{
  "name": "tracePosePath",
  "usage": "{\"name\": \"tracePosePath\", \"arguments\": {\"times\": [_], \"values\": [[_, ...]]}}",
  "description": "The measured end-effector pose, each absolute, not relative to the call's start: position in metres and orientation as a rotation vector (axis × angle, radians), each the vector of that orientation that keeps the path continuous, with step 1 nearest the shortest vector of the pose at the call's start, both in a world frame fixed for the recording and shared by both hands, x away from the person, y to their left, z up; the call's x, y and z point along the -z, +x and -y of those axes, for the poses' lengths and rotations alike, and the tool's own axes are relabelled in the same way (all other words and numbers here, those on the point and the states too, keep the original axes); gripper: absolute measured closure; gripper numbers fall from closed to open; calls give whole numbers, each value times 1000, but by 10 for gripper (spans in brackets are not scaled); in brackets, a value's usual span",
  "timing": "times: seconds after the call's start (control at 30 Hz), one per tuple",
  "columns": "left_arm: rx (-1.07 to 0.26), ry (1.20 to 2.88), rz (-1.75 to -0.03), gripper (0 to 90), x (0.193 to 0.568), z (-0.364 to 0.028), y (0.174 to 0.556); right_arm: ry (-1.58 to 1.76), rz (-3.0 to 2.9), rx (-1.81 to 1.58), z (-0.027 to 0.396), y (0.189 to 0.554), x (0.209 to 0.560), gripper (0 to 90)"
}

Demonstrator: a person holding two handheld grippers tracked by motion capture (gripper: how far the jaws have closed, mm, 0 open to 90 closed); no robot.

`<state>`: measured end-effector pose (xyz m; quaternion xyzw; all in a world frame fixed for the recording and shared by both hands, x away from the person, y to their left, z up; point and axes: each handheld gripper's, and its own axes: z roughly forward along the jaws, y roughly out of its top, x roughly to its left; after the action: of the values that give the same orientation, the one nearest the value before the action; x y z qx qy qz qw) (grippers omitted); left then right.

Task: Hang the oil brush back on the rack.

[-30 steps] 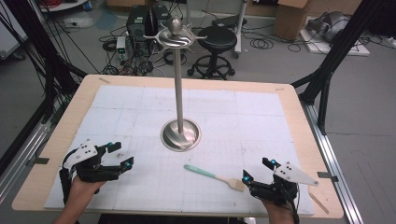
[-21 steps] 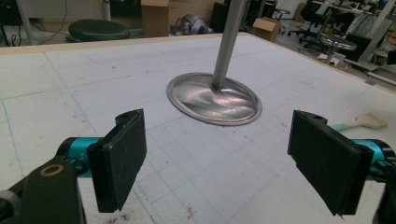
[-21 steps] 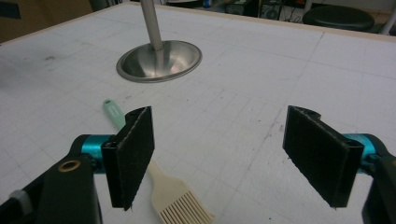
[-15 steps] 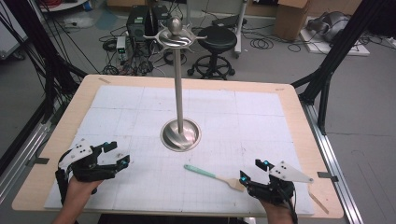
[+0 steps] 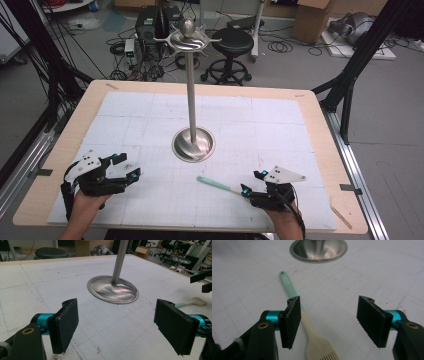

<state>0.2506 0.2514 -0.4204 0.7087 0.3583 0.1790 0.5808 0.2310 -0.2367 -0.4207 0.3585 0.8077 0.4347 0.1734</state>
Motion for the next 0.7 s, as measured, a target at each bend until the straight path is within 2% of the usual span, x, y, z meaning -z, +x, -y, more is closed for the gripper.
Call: {"name": "tracePosePath", "arguments": {"times": [0.17,0.7], "values": [[-414,1662,-837,205,421,-250,251,959,-2419,-1169,227,239,428,493],[-402,1671,-841,213,423,-249,251,867,-2601,-1057,209,253,440,636]]}}
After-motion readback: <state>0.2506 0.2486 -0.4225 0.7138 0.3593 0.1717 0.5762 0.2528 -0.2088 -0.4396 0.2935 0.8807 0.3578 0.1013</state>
